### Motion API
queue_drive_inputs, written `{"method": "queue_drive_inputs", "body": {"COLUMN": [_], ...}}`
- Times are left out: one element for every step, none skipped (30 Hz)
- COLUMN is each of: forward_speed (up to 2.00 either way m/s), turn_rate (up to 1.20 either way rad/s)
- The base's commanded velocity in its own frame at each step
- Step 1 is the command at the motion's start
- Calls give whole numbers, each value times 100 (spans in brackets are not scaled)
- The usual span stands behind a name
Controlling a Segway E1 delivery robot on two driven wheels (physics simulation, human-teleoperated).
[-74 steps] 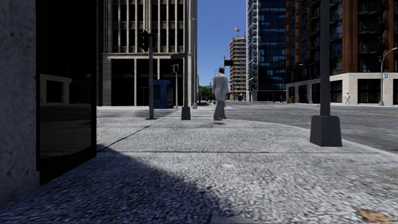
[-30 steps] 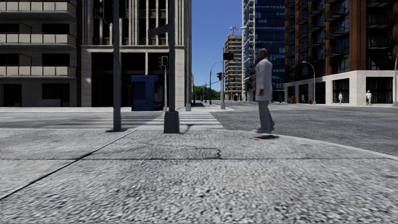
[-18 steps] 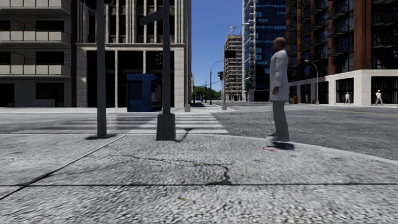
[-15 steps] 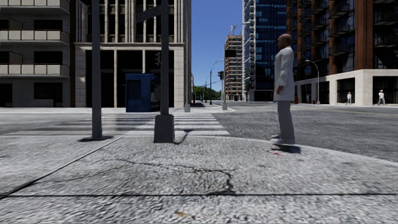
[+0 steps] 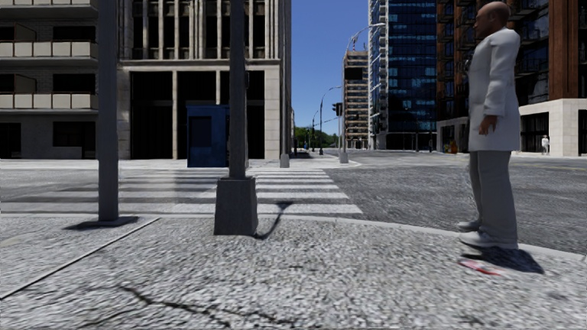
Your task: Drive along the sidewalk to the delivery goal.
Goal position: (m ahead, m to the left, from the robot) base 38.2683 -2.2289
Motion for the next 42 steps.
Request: {"method": "queue_drive_inputs", "body": {"forward_speed": [200, 200, 200, 200, 200, 200, 200, 200, 200, 200, 200, 200, 200, 200, 200, 200, 200, 200, 200, 200, 200, 200, 200, 200, 200, 200, 200, 200, 200, 200, 200, 200, 200, 200, 200, 200, 200, 200, 200, 200, 200, 200], "turn_rate": [-81, -120, -120, -120, -116, -87, -87, 0, 0, 0, 0, 0, 0, 0, 0, 0, -60, -60, -74, -69, -22, -4, 0, 0, 0, 0, 0, 0, 0, 0, 0, 0, 0, 0, 0, 0, 0, 0, 0, 0, 0, 0]}}
